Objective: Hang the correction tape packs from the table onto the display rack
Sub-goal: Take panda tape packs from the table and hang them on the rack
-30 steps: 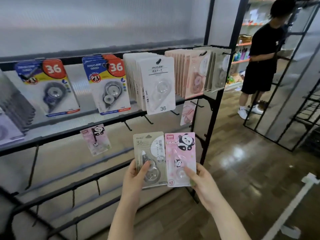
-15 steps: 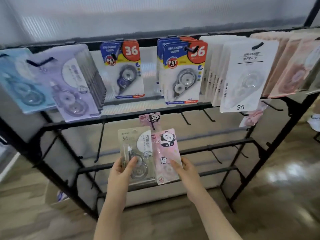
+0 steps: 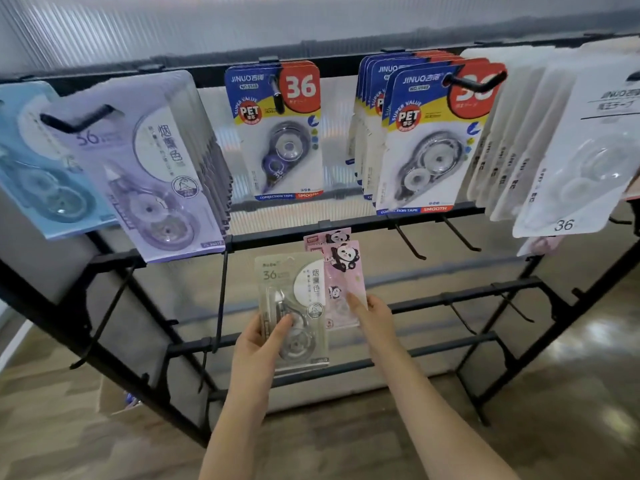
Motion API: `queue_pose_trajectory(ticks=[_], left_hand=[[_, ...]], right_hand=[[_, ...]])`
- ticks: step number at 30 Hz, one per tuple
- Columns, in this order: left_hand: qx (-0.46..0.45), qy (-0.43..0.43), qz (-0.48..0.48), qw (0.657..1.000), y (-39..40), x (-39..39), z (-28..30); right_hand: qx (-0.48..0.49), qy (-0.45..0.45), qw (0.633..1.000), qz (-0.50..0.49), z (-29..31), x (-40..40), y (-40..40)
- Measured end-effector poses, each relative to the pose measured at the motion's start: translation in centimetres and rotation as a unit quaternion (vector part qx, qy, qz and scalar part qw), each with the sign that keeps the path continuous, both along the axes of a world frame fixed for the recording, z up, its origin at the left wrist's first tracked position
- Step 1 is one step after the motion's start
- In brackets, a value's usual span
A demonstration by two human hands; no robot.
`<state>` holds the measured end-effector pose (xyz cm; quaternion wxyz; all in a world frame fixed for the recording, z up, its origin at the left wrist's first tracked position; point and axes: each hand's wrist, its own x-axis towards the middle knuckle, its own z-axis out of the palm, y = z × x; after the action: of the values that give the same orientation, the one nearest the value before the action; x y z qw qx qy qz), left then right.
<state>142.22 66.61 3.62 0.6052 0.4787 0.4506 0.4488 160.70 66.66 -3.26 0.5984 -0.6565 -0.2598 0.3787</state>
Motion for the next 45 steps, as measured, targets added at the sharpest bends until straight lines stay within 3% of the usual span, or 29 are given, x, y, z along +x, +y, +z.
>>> queue_pose_trajectory(ticks=[8,13,21,27,31,35,45], left_hand=[[-0.011,-0.022,-0.012,1.000,1.9,0.5,-0.6],[-0.006,-0.023,-0.013,1.000,1.8,0.7,-0.7],[0.008,-0.024,-0.005,1.000,-1.7,0.9,-0.6],[0.012,-0.023,-0.021,0.999,-7.7,2.0,-0.2],[0.037,-0.025,-0.038,0.998,-12.0,3.4,0.9],[0.061,-0.034,-0.048,0.996,-15.9,4.8,2.1],[0.122,-0.073,-0.079,0.987,-21.8,7.5,5.6]], right_hand=[[-0.039,0.089,0.995,-0.010,-1.6,0.8,6.0],[-0.050,0.091,0.994,-0.015,-1.9,0.9,6.1],[-0.170,-0.125,0.972,0.104,-2.3,0.5,0.7],[-0.229,-0.346,0.879,0.234,-1.7,2.3,-7.0],[-0.254,-0.444,0.814,0.275,-0.2,4.3,-11.6],[-0.247,-0.517,0.765,0.293,2.4,6.5,-15.0],[-0.237,-0.584,0.730,0.263,9.2,9.6,-20.0]])
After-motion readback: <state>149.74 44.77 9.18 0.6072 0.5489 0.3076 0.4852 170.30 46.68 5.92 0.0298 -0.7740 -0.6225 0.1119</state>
